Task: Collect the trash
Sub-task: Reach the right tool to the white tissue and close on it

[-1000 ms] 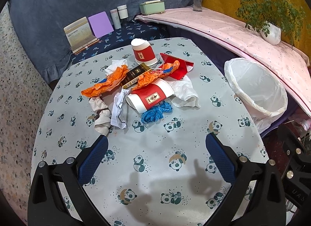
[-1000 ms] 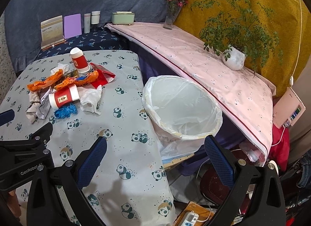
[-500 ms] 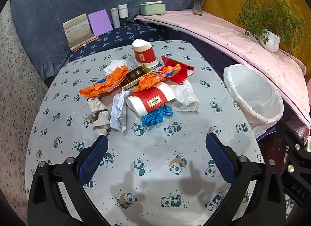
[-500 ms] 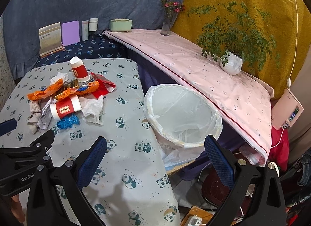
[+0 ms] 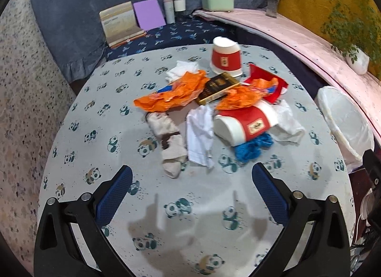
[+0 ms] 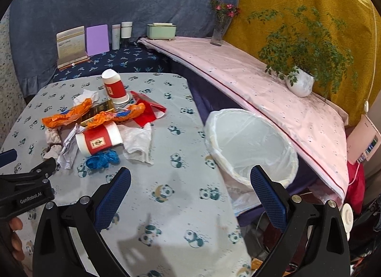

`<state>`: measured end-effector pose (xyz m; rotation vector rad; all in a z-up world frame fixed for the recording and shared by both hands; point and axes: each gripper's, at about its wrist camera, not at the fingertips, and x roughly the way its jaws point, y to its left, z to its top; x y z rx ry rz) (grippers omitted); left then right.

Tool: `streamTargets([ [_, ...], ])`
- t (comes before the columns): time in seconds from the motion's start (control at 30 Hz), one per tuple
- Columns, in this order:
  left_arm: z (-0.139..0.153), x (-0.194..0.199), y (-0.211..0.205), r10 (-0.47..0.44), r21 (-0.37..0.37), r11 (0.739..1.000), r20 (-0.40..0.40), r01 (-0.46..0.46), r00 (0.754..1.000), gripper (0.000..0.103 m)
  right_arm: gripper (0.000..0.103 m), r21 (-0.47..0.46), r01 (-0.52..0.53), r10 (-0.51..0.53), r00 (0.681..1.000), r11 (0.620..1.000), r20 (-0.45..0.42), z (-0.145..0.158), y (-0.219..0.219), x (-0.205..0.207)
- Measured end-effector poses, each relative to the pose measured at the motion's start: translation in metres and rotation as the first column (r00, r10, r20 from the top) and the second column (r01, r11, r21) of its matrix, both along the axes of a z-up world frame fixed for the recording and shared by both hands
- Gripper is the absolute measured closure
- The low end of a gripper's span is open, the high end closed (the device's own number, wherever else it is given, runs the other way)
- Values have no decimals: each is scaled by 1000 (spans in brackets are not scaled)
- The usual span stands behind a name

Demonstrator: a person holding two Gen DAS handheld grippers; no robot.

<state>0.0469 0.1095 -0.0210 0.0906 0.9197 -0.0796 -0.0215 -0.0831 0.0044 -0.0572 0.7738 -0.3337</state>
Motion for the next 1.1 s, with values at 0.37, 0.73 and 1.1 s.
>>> streamTargets([
  [0.37, -20, 49, 42, 53, -57, 997, -50, -55, 997, 7, 8, 7, -84, 84, 996, 996, -14, -23, 27, 50],
  [0.73, -52, 91, 51, 74, -98, 991, -135, -88, 988, 8, 35, 158, -85, 101, 990, 984, -98, -65, 15, 103],
  [1.1, -74, 100, 49, 21, -140, 989, -215, -52, 976, 48, 63, 245, -88, 130, 978, 966, -162, -96, 9, 128],
])
